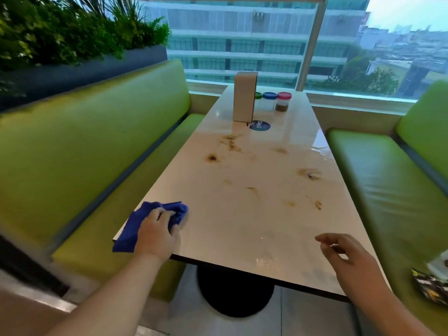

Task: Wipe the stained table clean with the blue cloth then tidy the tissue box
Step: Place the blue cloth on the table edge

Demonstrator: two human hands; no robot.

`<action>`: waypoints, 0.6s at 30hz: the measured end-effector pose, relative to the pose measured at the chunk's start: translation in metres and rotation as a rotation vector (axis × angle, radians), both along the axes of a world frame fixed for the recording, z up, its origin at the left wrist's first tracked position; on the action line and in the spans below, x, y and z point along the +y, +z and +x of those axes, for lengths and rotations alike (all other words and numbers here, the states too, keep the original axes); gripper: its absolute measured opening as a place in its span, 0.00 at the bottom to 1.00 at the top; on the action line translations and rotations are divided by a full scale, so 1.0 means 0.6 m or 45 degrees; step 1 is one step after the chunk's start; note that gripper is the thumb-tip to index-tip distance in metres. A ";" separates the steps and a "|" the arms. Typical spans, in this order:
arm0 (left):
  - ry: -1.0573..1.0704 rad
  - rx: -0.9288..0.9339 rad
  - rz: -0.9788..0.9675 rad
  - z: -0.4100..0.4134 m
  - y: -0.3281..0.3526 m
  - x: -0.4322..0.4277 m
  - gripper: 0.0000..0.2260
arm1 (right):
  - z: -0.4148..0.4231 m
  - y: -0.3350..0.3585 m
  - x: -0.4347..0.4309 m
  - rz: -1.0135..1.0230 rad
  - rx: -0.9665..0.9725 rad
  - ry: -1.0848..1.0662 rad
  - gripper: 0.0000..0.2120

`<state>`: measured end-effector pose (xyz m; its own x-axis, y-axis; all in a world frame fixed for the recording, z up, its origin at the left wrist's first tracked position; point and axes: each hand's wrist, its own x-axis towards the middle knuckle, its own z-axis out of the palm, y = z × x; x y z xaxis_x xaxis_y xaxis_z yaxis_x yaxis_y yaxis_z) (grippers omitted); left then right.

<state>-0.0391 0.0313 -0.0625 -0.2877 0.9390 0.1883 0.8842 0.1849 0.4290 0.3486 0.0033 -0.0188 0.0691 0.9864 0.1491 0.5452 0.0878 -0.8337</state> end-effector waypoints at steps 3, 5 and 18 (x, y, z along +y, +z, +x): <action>-0.004 0.129 -0.153 0.026 -0.012 0.017 0.24 | 0.013 -0.012 0.006 -0.029 0.063 -0.054 0.13; -0.110 0.215 -0.220 0.039 -0.015 0.020 0.24 | 0.019 -0.022 0.012 -0.081 0.122 -0.087 0.12; -0.345 -0.021 -0.210 0.083 -0.015 0.011 0.24 | 0.021 -0.036 0.036 -0.196 0.163 -0.030 0.11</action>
